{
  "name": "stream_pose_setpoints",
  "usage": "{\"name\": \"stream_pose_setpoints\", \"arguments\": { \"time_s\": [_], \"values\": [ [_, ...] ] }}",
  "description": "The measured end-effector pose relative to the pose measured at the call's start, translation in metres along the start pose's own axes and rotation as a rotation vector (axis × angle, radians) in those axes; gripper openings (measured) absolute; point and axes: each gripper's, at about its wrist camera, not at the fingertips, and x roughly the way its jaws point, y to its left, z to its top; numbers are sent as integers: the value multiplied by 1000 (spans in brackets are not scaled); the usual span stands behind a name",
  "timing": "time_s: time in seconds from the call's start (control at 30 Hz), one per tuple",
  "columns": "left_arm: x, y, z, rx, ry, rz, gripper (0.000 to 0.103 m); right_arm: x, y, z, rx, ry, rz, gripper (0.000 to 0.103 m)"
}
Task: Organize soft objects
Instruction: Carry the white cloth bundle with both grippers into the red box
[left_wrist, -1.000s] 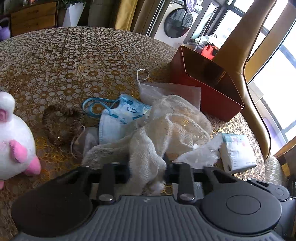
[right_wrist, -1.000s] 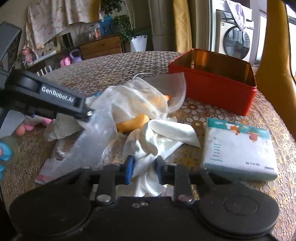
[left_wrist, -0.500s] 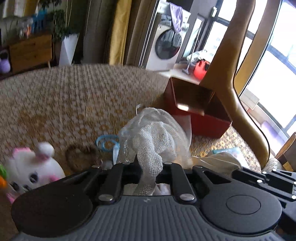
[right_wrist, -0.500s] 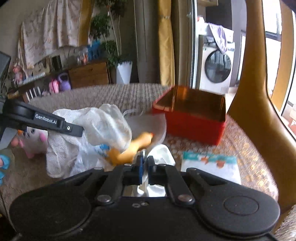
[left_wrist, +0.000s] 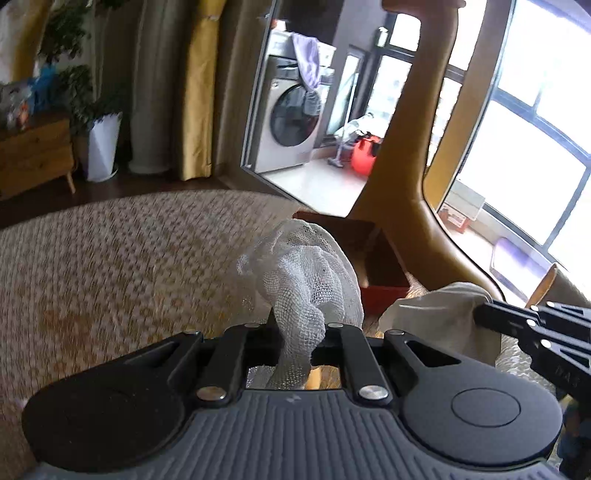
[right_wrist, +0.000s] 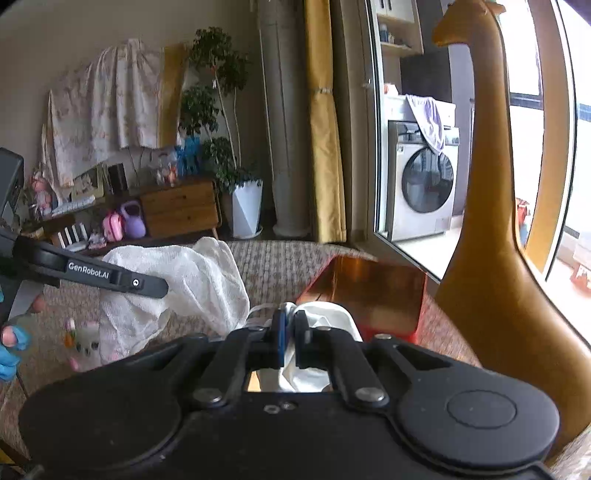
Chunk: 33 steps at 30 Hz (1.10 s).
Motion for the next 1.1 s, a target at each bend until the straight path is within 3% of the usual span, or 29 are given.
{"name": "stream_pose_setpoints", "arguments": {
  "time_s": [0.23, 0.5, 0.8, 1.1],
  "values": [
    [12, -24, 40, 43, -26, -23, 12, 5, -14, 29, -30, -49, -52, 4],
    [53, -51, 78, 67, -25, -26, 12, 32, -34, 47, -60, -69, -119, 4],
    [123, -76, 104, 62, 6, -46, 12, 74, -58, 51, -77, -45, -164, 4],
    [209, -77, 100, 29, 74, -34, 12, 124, -80, 39, -67, 11, -164, 4]
  ]
}}
